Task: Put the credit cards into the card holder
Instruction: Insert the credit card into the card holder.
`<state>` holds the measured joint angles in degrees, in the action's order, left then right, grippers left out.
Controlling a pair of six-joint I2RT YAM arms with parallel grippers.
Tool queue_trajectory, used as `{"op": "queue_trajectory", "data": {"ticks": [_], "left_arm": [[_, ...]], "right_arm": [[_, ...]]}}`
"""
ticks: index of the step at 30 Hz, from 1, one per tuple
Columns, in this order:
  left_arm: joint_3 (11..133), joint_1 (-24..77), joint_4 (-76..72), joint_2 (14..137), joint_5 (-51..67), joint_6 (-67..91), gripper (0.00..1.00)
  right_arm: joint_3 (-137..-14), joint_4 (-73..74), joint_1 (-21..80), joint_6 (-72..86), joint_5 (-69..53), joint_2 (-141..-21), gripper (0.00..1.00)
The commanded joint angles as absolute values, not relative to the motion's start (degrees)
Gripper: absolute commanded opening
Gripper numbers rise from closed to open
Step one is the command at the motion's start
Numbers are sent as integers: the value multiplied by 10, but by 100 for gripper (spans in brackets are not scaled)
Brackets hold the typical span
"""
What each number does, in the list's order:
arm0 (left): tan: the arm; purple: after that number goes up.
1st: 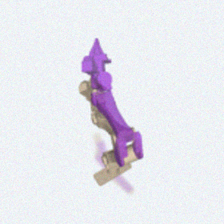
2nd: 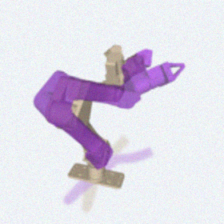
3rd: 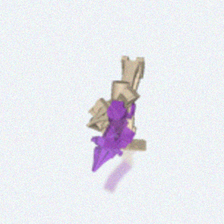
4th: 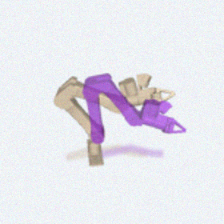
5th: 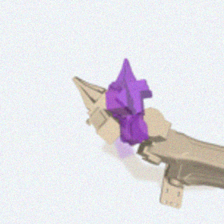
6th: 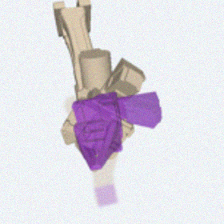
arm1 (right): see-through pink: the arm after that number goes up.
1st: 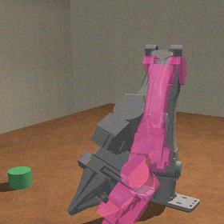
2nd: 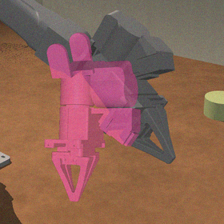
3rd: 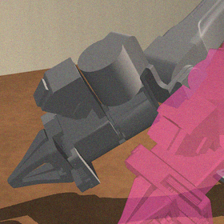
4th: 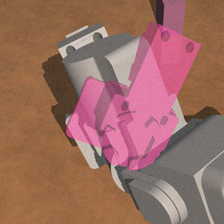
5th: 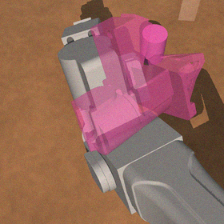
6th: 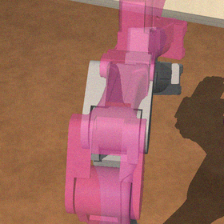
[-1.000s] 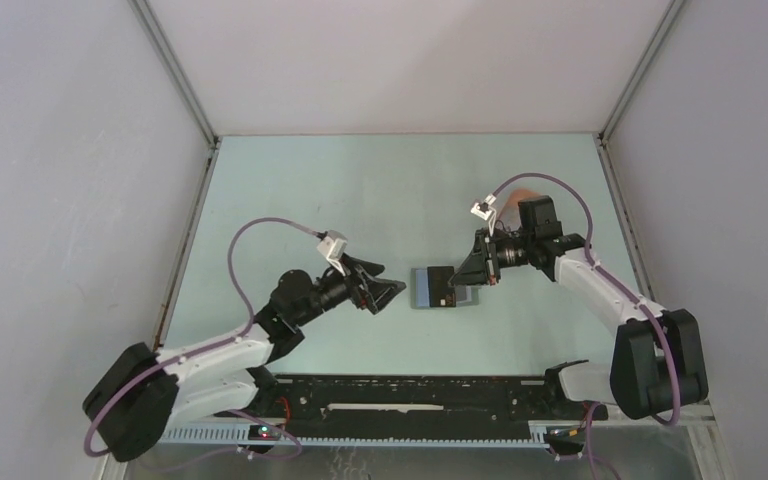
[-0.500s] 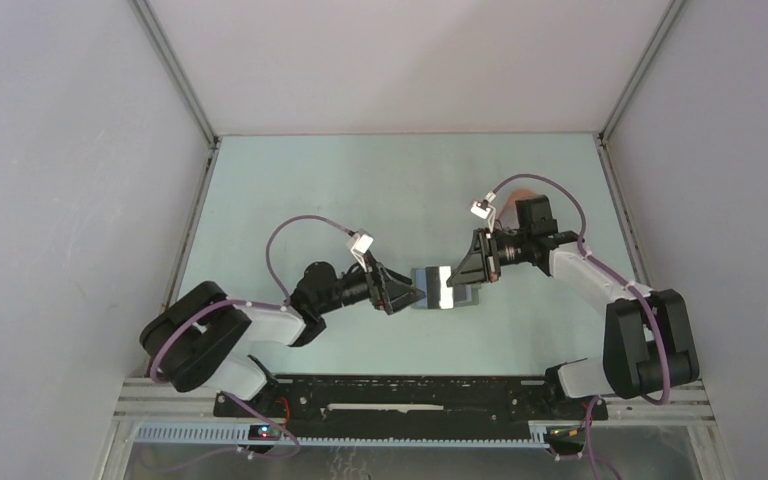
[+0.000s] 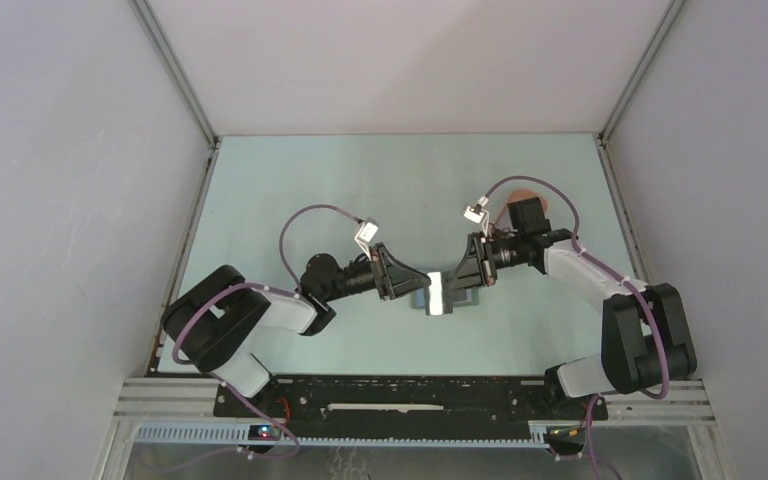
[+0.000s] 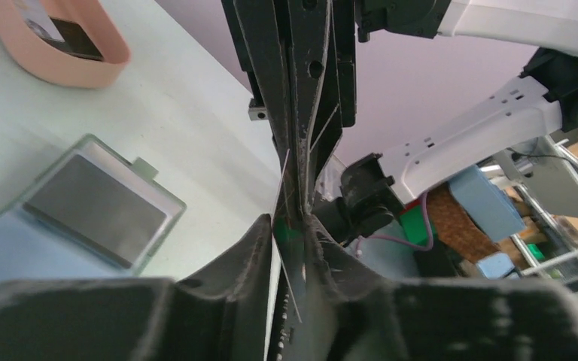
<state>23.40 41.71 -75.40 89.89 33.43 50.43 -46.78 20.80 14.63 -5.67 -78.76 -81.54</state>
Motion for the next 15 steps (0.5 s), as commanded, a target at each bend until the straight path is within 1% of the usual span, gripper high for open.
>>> {"op": "queue_trajectory", "data": {"ticks": [1,2,3,5,6,7,8,10,11,13,14,15], "left_arm": [[263,411,-797,916,383,520,18],[265,411,-798,920,391,522,8],[266,411,-800,924,396,525,1],[264,410,-804,929,397,527,0],[261,409,-804,929,391,525,0],[256,406,-804,927,384,523,0],[250,401,-804,925,375,522,0],[234,388,-804,924,355,524,0],[228,380,-804,926,345,528,0],[223,366,-804,939,331,539,0],[223,362,-804,949,328,545,0],[229,359,-803,960,327,551,0]], "right_arm": [[-496,238,154,-97,-789,-820,0],[-497,241,155,-101,-786,-820,0],[-499,245,156,-104,-781,-821,0],[-504,256,158,-119,-771,-822,1],[-507,262,158,-125,-762,-823,12],[-515,276,158,-138,-746,-823,28],[-526,301,156,-160,-725,-824,42],[-555,344,148,-194,-665,-818,64],[-556,343,148,-197,-617,-810,68],[-545,317,157,-188,-517,-787,68],[-537,302,163,-180,-481,-779,67],[-535,296,169,-178,-460,-778,62]]}}
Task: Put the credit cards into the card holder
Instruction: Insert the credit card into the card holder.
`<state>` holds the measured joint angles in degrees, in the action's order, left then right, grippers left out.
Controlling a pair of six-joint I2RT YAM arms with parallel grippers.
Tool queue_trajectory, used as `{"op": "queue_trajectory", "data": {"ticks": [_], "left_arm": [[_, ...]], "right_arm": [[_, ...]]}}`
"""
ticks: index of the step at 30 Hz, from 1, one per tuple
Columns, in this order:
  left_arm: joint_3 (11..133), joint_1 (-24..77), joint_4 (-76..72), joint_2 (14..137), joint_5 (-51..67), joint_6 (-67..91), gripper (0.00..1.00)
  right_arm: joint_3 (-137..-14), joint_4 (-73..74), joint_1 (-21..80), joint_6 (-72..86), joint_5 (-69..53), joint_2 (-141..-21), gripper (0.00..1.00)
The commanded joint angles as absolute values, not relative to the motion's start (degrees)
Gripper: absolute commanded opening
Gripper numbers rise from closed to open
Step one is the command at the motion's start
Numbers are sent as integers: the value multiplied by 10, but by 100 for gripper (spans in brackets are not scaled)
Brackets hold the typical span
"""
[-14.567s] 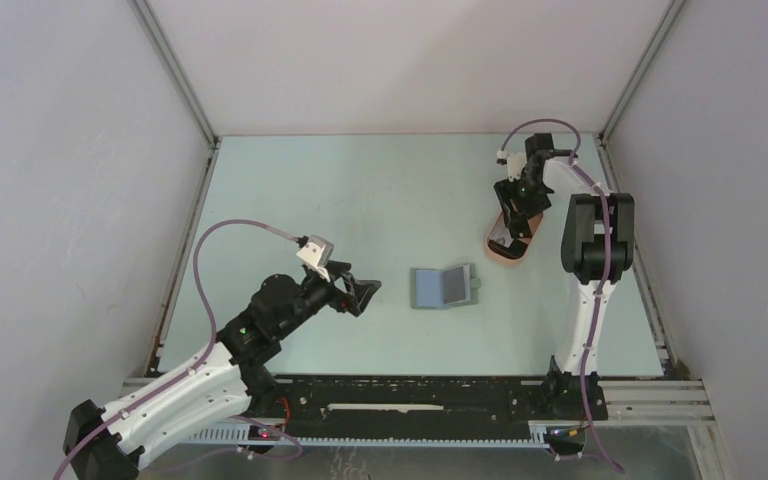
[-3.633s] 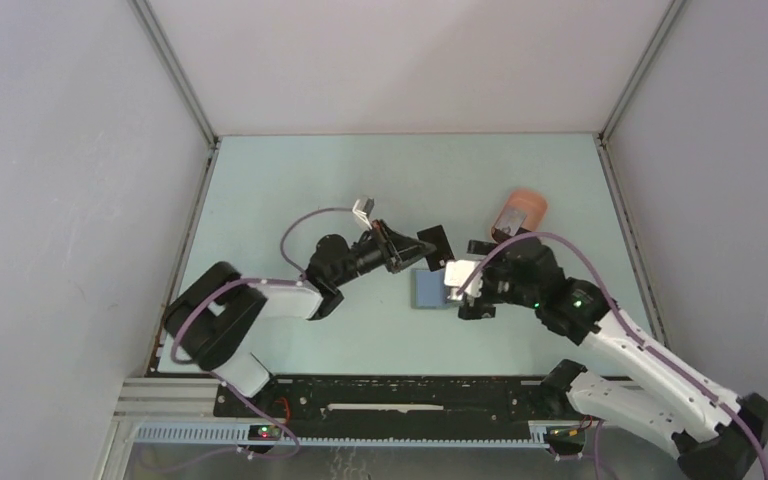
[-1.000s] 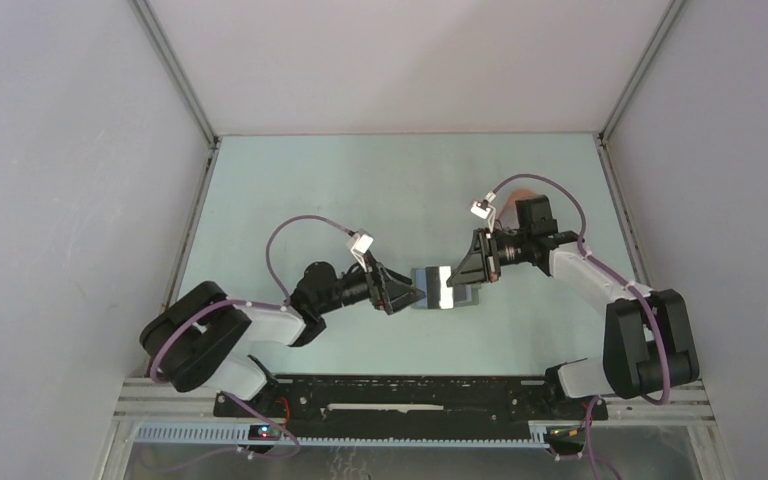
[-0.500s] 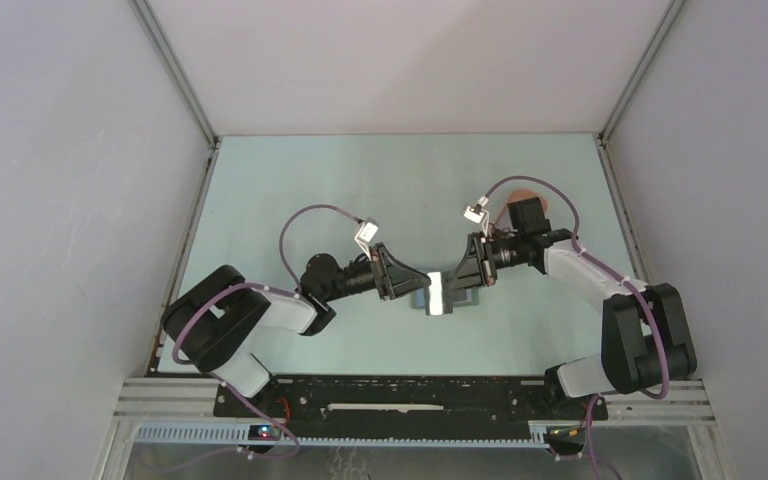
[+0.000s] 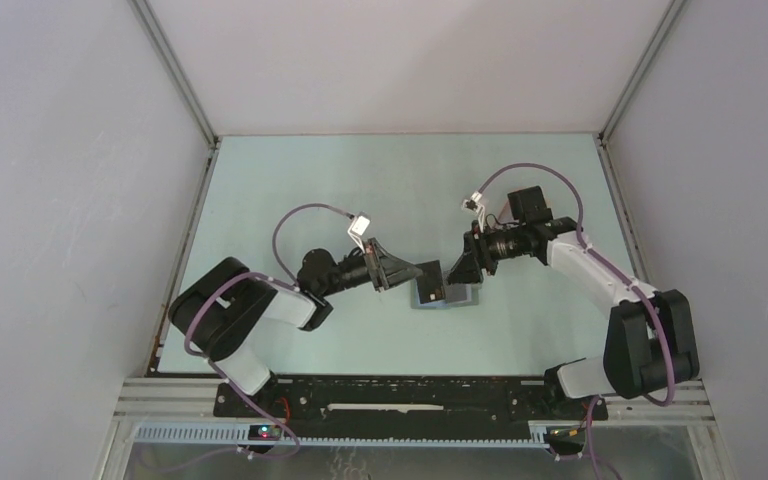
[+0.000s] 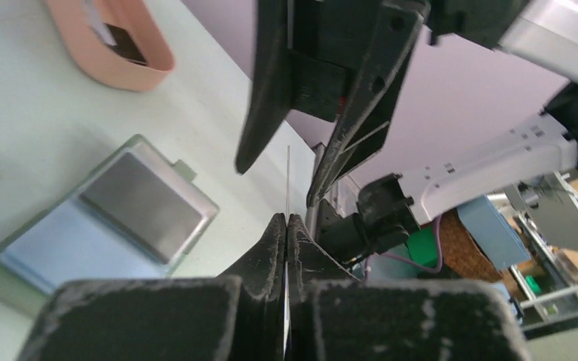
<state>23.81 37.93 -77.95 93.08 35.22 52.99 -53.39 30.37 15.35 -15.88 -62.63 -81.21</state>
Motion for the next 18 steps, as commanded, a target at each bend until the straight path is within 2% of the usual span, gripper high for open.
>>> {"op": "queue_trajectory", "data": {"ticks": [1,4,7,13,18], "left_arm": [[234,357,-804,972,327,558,0],[248,355,-803,1002,316,568,0],[258,352,-792,1019,302,566,0],[273,351,-734,1030,273,545,0],[295,352,-687,1047,258,539,0]], "right_arm": [[-534,294,176,-176,-441,-785,55],[-544,302,192,-173,-401,-821,28],[-562,329,205,-180,-362,-867,13],[-584,345,228,-174,-262,-935,0],[-595,359,230,-166,-208,-970,0]]}}
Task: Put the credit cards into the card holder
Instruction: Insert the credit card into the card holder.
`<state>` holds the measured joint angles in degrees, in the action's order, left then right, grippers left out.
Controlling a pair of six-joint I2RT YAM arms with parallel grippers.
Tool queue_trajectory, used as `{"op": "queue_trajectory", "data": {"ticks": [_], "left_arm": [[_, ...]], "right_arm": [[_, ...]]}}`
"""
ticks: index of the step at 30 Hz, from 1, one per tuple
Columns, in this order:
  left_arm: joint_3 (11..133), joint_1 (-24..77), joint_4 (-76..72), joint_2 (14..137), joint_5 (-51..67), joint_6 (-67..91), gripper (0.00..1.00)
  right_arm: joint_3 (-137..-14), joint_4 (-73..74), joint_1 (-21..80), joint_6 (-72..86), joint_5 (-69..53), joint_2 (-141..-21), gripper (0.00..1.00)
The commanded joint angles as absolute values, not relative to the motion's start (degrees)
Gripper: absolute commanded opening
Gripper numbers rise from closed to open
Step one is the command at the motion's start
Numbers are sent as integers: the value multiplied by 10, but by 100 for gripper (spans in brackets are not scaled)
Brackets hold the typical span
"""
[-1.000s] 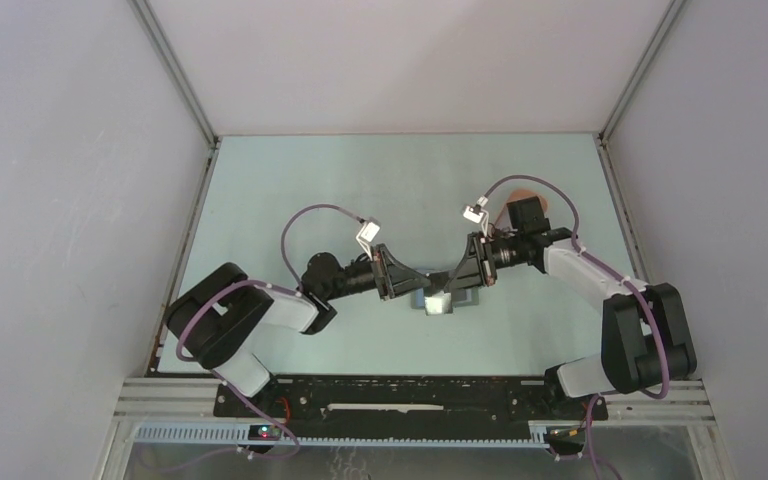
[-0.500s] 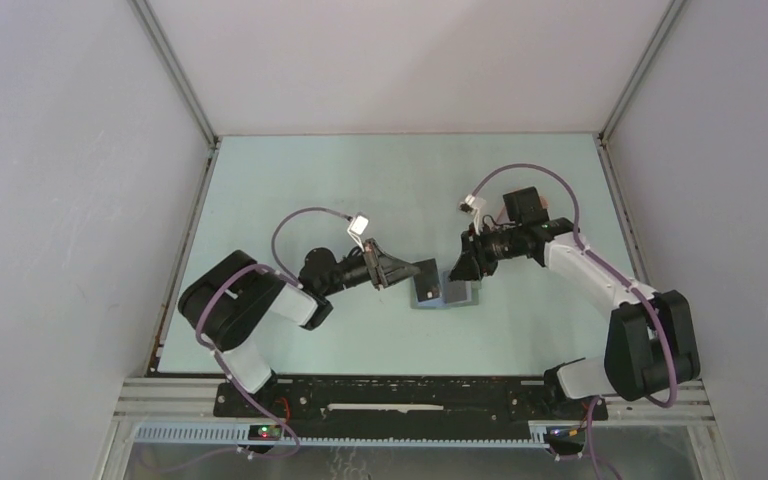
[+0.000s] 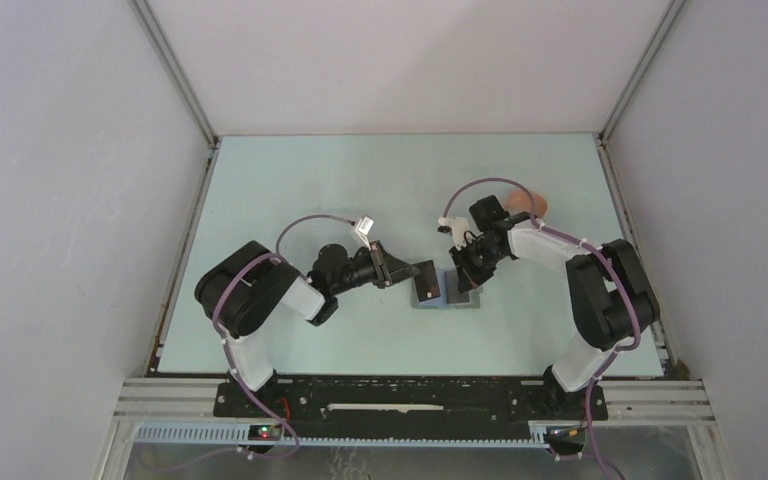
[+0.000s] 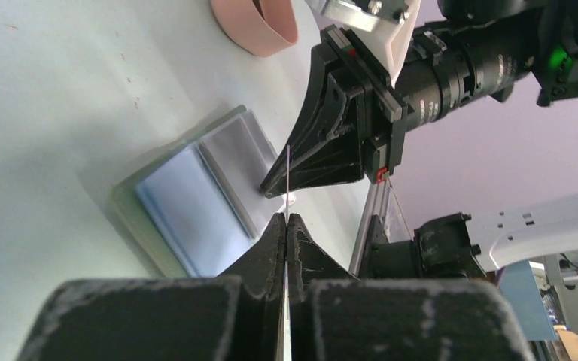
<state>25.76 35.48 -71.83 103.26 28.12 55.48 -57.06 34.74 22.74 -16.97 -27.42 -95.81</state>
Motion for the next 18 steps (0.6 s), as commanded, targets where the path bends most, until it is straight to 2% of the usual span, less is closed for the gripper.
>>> {"op": "queue_trajectory", "data": {"ticks": [1,18], "left_arm": [[300,351,-686,1053,258,541,0],[354,360,-665,1117,228,554,0]], "right_arm": [[-595,359,230,-165,-206,-972,0],[-606,377,226,-167,-215,-992,0]]}}
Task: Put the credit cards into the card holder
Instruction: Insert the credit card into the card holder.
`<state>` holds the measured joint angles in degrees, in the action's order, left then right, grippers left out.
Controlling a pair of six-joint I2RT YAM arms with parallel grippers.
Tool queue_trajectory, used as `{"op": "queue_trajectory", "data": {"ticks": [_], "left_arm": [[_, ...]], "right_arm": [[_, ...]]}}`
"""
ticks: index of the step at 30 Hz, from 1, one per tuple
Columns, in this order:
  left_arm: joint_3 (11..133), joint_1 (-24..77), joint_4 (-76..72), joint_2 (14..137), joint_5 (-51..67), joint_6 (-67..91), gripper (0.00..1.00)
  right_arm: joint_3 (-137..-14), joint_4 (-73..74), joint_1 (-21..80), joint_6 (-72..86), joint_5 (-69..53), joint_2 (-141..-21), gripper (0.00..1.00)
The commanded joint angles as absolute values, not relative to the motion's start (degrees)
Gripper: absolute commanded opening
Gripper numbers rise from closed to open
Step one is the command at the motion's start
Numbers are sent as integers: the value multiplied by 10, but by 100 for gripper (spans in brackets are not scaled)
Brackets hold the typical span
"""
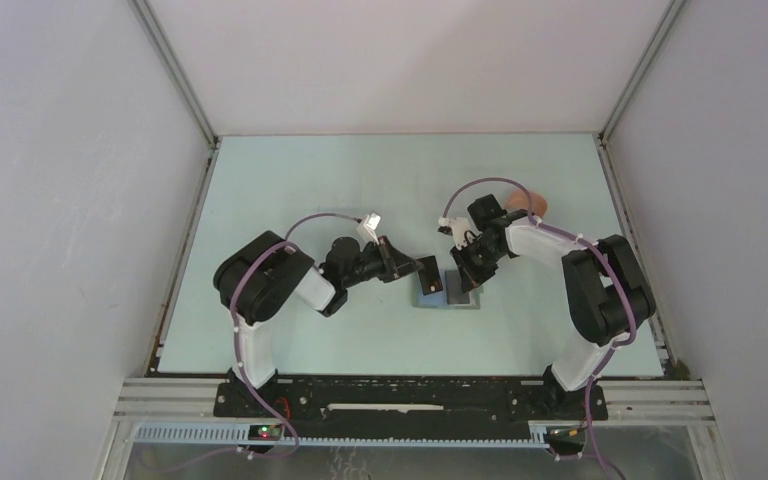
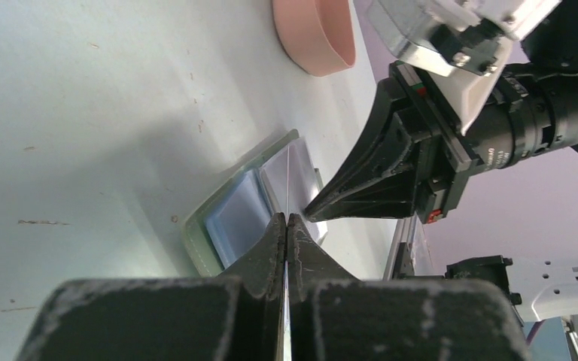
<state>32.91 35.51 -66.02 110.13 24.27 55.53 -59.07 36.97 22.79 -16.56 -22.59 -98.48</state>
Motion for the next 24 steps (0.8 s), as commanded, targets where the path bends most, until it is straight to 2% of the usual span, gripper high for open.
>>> {"op": "queue_trajectory", "data": {"ticks": [1,24], "left_arm": [[356,362,-665,1120,227,554,0],[341,370,-708,1122,234,584,0]], "right_arm": [[-607,377,225,-167,-216,-992,0],[-610,382,226,-170,-220,-995,0]]}}
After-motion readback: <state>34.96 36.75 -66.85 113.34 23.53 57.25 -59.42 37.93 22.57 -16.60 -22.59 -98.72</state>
